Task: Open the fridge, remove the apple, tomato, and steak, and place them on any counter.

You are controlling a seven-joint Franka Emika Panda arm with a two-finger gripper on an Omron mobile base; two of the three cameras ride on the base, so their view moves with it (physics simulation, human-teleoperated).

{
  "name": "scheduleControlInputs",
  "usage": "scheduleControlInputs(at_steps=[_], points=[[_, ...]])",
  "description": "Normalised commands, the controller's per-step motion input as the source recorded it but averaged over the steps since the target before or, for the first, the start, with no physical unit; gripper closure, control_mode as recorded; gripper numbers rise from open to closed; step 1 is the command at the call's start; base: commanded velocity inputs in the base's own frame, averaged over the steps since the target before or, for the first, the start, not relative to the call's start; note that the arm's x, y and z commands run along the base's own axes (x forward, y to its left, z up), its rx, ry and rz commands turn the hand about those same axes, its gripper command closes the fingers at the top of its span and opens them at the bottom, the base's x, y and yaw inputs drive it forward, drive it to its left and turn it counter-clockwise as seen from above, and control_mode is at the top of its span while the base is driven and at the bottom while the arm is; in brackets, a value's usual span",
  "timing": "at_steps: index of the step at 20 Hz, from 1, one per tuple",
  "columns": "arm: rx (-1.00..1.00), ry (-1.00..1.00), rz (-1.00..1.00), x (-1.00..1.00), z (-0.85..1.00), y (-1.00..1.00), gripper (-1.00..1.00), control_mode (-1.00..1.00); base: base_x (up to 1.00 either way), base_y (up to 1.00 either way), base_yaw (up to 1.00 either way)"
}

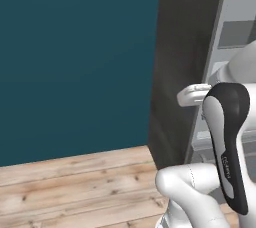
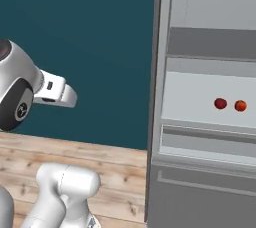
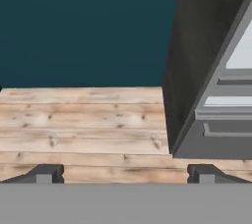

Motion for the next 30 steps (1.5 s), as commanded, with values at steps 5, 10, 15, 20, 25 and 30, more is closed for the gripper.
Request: scheduleControlInputs(at_steps=[5, 10, 15, 20, 25, 30], points=[[0.0, 0.0, 0.0, 0.0, 0.0, 0.0, -1.0, 1.0, 0.04, -0.49, -0.01], [0.0, 0.0, 0.0, 0.0, 0.0, 0.0, -1.0, 1.0, -0.05, -0.75, -0.01], [0.0, 0.0, 0.0, 0.0, 0.0, 0.0, -1.0, 1.0, 0.0, -0.62, 0.0], [0.0, 0.0, 0.0, 0.0, 0.0, 0.0, -1.0, 1.0, 0.0, -0.6, 0.0], [0.0, 0.0, 0.0, 0.0, 0.0, 0.0, -1.0, 1.0, 0.0, -0.73, 0.0], [0.0, 0.0, 0.0, 0.0, 0.0, 0.0, -1.0, 1.0, 0.06, -0.73, 0.0]])
